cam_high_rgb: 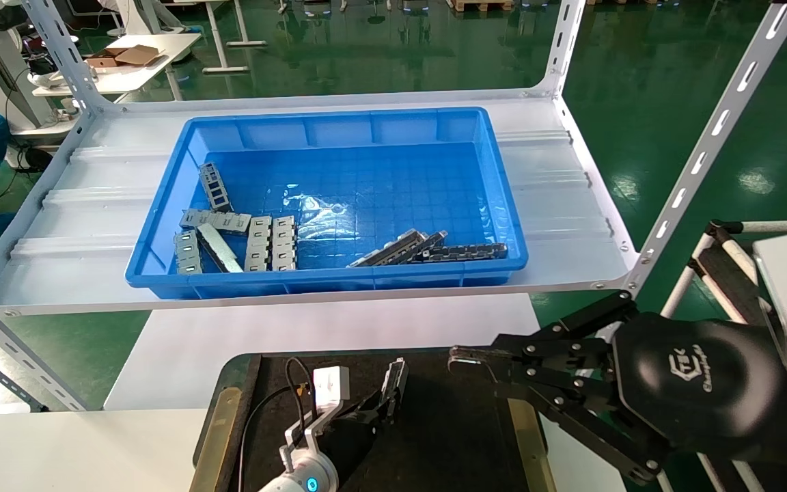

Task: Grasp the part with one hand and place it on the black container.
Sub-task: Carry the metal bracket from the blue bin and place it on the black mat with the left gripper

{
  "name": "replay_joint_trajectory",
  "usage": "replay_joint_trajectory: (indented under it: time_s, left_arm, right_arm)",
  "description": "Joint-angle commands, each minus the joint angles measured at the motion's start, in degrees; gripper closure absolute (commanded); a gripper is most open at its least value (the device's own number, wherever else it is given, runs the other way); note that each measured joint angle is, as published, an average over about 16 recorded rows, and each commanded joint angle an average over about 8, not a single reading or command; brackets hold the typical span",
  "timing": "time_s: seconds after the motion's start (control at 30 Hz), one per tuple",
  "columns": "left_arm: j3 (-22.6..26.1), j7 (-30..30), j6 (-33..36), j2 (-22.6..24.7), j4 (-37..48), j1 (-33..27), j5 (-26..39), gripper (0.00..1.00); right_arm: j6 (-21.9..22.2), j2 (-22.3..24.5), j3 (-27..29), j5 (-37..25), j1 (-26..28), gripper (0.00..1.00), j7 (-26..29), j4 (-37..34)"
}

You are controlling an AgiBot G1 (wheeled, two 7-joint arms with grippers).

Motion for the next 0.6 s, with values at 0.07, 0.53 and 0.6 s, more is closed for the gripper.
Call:
replay_joint_trajectory:
  time_s: [0.07, 0.53, 0.6]
  left_arm:
    - [1.8, -0.7, -1.1, 0.0, 0.1, -0.4, -0.8, 0.87]
    - [8.1, -3.6, -4.4, -0.1, 0.0, -1.7, -3.9, 0.0]
    - [8.8, -4.0, -4.8, -0.1, -0.3, -1.9, -4.2, 0.0]
  right_arm:
    - [0.0, 0.0, 0.0, 0.0, 0.0, 0.89, 0.0, 0.0]
    - [0.0, 0.0, -0.1, 0.0, 0.0, 0.0, 0.0, 0.0]
    - [0.0, 0.0, -0.1, 0.0, 0.0, 0.0, 0.0, 0.0]
